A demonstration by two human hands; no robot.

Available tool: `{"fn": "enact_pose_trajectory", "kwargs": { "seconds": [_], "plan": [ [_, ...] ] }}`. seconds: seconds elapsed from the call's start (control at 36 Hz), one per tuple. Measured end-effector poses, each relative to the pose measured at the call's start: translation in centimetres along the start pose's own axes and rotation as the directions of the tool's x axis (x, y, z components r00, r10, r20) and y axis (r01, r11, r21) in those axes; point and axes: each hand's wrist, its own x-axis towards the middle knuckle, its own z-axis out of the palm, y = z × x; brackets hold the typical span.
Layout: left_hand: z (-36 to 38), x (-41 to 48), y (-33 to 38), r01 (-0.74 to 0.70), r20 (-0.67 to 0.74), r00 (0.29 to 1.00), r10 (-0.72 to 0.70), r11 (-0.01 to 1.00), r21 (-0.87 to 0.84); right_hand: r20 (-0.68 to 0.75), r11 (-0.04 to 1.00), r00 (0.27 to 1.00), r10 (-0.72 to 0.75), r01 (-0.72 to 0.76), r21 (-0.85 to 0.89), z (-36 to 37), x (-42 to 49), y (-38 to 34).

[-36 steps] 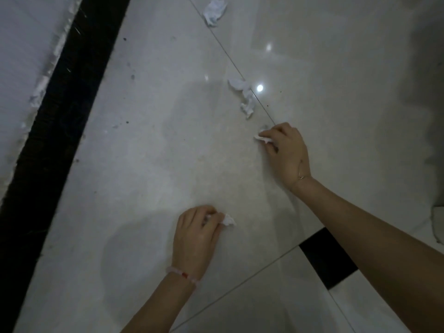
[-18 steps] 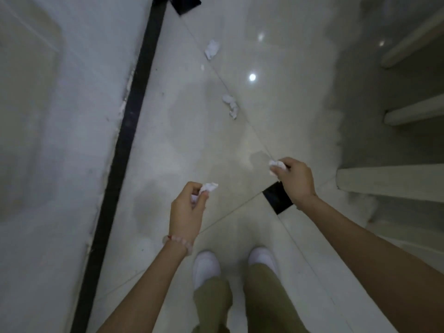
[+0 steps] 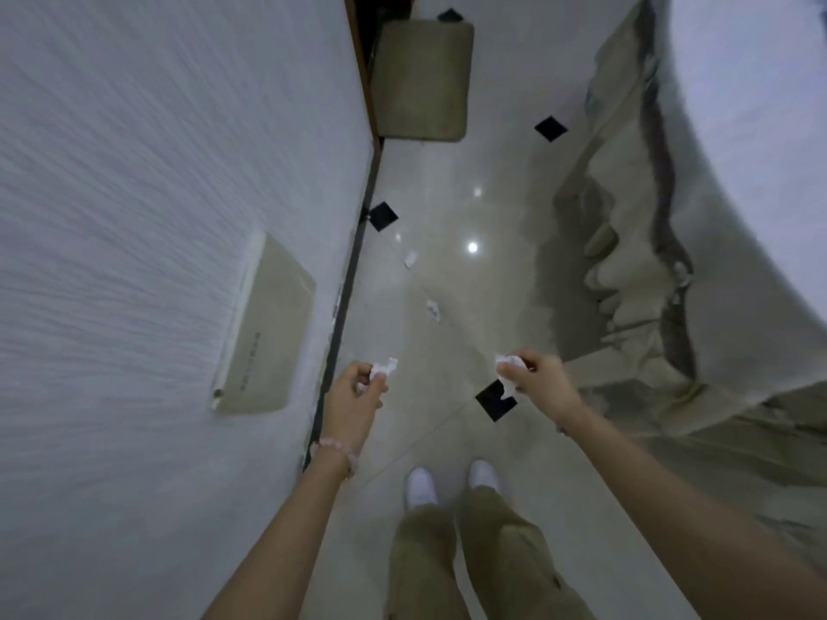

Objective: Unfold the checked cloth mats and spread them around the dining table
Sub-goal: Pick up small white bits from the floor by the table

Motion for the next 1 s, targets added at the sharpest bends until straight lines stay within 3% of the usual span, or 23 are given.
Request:
{"fn": "enact_pose_trajectory", "kwargs": {
  "seconds": [0.19, 0.42, 0.64, 0.81, 1.0],
  "plan": [
    [0.1, -6.2, 2.3, 0.071, 0.016, 0.997, -0.071, 0.997, -0.019, -0.048, 0.999, 0.998, 0.032, -0.031, 0.022, -4.1, -5.4, -0.3],
    [2.7, -9.7, 1.9, 0.099, 0.069, 0.992, -0.102, 0.994, 0.046, -0.144, 0.977, 0.986, 0.084, -0.052, 0.208, -8.7, -9.4, 2.6],
    [6.9, -8.6, 4.5, -0.007, 0.322, 0.945, -0.053, 0.983, 0.181, -0.324, 0.886, 0.905, 0.277, -0.109, 0.451, -11.7, -14.8, 7.8],
    [11.4, -5.8, 7.9, -0.171, 0.585, 0.81, -0.039, 0.939, 0.299, -0.428, 0.746, 0.764, 0.483, -0.102, 0.659, -10.7, -20.0, 11.4],
    [15.4, -3.0, 10.2, -0.44, 0.852, 0.51, -0.115, 0.817, 0.373, -0.488, 0.559, 0.474, 0.733, -0.01, 0.829, -4.3, -25.2, 12.4]
  ]
}}
